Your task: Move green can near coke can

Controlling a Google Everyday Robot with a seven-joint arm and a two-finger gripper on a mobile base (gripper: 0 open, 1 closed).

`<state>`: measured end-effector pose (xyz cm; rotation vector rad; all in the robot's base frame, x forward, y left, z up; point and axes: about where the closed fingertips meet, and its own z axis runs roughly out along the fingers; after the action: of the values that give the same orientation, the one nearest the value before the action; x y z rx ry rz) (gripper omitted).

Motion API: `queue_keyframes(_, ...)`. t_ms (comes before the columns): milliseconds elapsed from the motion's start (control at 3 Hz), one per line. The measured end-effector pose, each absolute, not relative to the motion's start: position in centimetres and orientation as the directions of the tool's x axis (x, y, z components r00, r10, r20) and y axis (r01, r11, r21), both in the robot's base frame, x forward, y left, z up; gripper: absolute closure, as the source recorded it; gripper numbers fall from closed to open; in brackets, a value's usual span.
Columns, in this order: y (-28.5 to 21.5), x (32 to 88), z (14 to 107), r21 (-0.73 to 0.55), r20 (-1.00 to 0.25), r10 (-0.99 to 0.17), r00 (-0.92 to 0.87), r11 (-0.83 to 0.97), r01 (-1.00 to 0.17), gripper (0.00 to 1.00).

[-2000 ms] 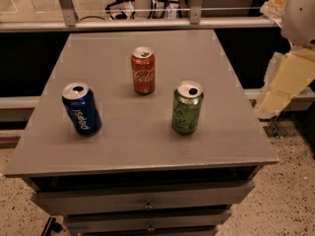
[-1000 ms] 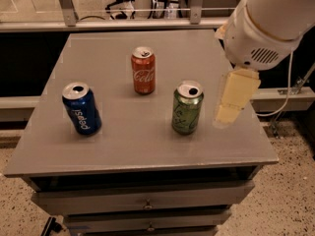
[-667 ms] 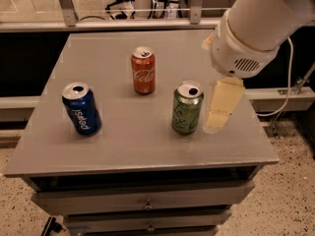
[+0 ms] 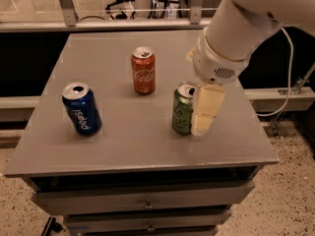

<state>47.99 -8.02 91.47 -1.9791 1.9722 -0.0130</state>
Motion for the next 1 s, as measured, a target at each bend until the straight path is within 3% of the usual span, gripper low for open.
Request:
queue_keyframes(333, -7.4, 48.9, 90.5, -0.234, -0.238, -0.970, 0.052, 0.005, -0.972, 0.00)
queue_keyframes(1000, -7.1, 49.4, 89.0, -0.208, -0.244, -0.968, 0.063, -0.011, -0.978, 0.42)
